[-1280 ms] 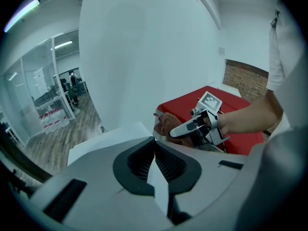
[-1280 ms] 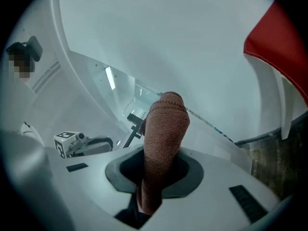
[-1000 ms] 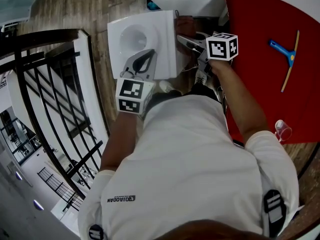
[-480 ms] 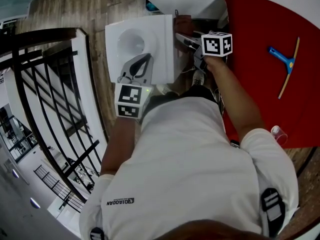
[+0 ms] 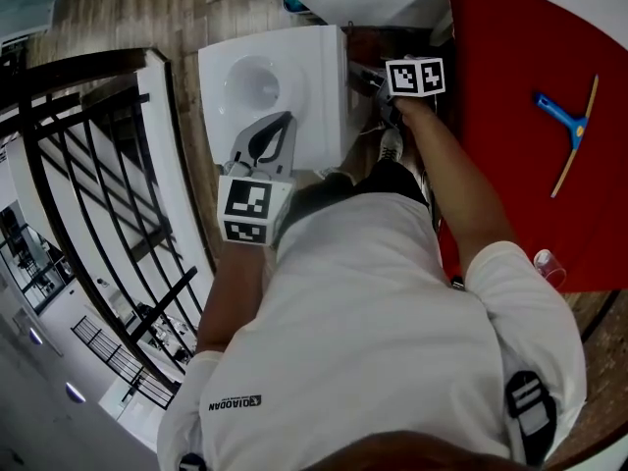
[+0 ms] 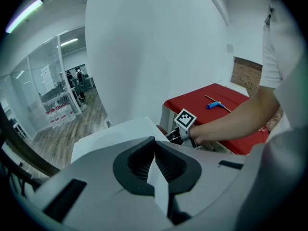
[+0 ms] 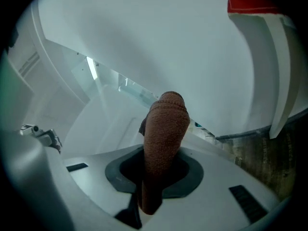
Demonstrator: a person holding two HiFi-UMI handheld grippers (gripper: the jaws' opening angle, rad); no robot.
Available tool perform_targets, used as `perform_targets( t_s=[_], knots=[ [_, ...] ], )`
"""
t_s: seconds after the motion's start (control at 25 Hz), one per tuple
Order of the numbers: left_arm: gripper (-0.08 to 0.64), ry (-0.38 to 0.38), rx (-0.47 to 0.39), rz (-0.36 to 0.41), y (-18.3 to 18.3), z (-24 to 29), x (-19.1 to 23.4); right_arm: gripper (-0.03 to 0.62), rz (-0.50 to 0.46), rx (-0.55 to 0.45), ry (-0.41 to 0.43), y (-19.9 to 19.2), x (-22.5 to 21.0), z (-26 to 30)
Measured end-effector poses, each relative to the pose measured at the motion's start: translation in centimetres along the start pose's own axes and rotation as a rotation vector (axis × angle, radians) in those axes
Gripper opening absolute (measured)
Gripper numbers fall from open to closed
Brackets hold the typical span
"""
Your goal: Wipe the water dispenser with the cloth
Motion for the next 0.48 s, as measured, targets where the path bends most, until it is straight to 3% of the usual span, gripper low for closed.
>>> perform_targets(
  t_s=[0.48],
  knots=[
    [0.0, -0.025, 0.024, -0.01, -0.1, -0.2, -1.0, 0.071, 0.091, 0.119, -0.15, -3.2, -7.3, 3.1]
  ],
)
Point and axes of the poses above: the fingertips, and each gripper's own axes: z forward along the fingers, x to its left, y out of its top, the point moved 8 cm from there along -z, backward along the fingers, and after that the axes turned 4 degrees about y, right-handed, at the moved point
